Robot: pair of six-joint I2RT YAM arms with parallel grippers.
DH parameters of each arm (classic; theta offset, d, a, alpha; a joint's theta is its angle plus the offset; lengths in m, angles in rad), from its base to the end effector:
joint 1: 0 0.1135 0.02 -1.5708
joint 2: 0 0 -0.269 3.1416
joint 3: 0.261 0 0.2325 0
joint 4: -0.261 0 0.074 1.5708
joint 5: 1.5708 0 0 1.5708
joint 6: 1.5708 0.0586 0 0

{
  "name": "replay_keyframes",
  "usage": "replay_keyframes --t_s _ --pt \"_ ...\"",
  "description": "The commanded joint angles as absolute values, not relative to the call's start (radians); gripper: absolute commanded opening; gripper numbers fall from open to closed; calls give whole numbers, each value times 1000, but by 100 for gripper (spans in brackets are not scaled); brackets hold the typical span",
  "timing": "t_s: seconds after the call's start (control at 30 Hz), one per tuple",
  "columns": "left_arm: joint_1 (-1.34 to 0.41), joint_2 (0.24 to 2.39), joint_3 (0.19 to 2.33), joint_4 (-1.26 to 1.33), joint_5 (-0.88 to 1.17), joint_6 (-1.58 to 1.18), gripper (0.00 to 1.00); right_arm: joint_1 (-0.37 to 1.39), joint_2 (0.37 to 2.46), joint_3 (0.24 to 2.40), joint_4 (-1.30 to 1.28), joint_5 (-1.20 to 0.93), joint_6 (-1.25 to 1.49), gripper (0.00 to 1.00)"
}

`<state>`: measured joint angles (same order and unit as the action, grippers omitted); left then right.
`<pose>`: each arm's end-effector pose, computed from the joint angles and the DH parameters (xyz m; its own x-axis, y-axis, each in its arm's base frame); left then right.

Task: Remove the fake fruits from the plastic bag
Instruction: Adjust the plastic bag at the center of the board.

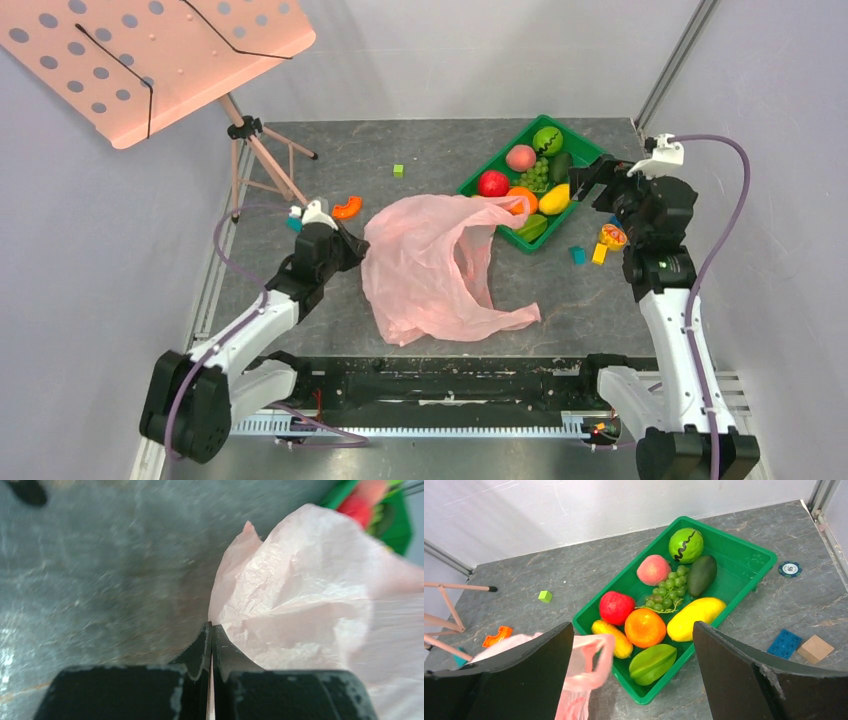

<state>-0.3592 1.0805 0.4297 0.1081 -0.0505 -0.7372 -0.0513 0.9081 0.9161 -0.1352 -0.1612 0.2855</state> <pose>0.2088 -0.0752 0.1940 -0.5668 -0.5043 -0.6515 -0.0950 0.8255 -0.5563 0.2096 -0.0013 0.3706 -0.1521 0.2862 -0.9460 -0.0683 0.9518 0.2989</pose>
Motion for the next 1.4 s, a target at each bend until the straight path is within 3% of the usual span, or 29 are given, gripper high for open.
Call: replay_keyframes --t_s 0.0,0.33,0.5,0.7,0.93,1.07,1.37 --pt "-354 962 614 -69 -5 -657 2 -49 832 877 -146 -193 295 92" --pt "-362 930 1267 -499 247 -392 2 -49 728 805 -184 -141 261 94" --pt "-366 958 1434 -545 383 -403 2 -49 703 778 -184 -121 254 94" --pt "-450 1044 1454 -453 468 -488 2 -49 680 762 -187 -119 262 95" --pt "-804 1183 1578 -483 356 -492 2 -49 659 741 -165 -112 277 96" --pt "-813 1144 1562 -498 306 -469 2 -49 660 730 -166 -112 274 96" --pt "-717 1083 1385 -589 -71 -376 2 -49 651 713 -170 -109 267 97"
